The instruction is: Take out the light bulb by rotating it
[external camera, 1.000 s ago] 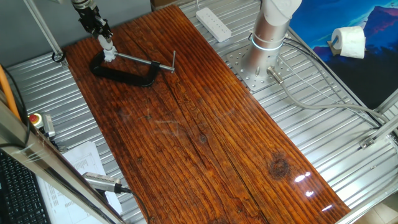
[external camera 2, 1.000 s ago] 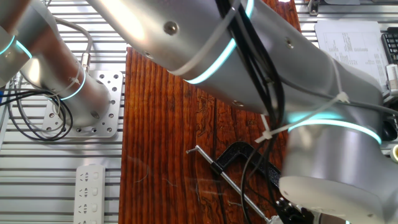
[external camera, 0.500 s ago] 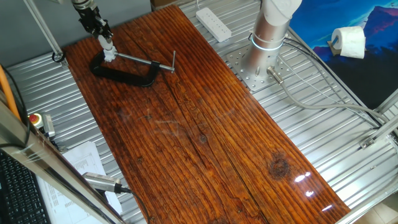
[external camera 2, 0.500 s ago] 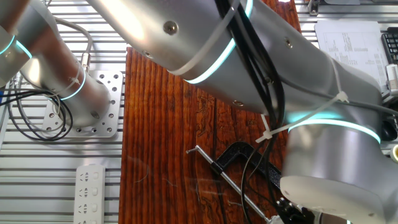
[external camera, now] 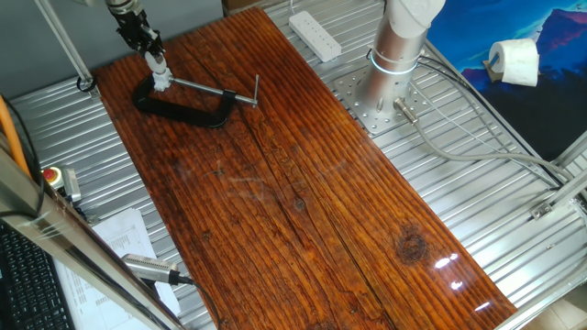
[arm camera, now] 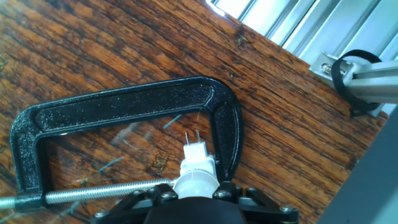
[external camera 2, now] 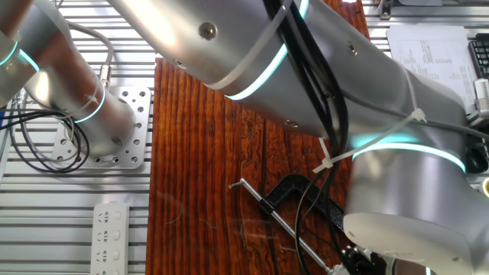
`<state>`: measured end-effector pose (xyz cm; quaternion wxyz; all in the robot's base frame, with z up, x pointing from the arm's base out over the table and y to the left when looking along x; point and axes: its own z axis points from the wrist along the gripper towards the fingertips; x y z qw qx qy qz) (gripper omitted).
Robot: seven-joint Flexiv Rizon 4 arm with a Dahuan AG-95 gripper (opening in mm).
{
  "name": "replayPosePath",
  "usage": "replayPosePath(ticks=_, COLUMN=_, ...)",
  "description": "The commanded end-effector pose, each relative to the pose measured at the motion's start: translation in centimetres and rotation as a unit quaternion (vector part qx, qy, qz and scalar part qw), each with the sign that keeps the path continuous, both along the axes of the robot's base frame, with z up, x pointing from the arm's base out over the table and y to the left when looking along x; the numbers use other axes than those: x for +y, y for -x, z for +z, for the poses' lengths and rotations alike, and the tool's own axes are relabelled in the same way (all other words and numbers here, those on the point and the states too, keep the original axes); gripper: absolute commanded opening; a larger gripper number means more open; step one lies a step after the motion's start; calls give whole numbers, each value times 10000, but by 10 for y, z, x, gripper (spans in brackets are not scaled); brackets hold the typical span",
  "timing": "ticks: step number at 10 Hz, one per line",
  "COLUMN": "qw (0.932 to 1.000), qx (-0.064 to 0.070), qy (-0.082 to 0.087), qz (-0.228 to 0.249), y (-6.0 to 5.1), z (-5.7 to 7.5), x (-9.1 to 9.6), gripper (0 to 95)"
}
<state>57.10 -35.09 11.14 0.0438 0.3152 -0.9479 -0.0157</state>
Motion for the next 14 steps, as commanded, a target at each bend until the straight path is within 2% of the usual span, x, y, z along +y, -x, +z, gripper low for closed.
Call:
replayPosePath(ticks=1, qw=10000, qx=6, qy=-7, qz=44, y=0, z=0, x=0, gripper=190)
replayPosePath(ticks=2, qw=9999, qx=15, qy=-13, qz=169, y=1, z=0, x=0, gripper=0)
replayPosePath(ticks=4, qw=9988, qx=23, qy=-19, qz=496, y=2, z=-1, x=0, gripper=0)
replayPosePath(ticks=6, qw=9930, qx=44, qy=21, qz=1180, y=2, z=-1, x=0, gripper=0)
replayPosePath(ticks=7, qw=9863, qx=62, qy=47, qz=1650, y=3, z=-1, x=0, gripper=0)
replayPosePath(ticks=8, qw=9840, qx=73, qy=30, qz=1781, y=3, z=-1, x=0, gripper=0)
replayPosePath(ticks=14, qw=9569, qx=116, qy=36, qz=2902, y=6, z=-2, x=0, gripper=0)
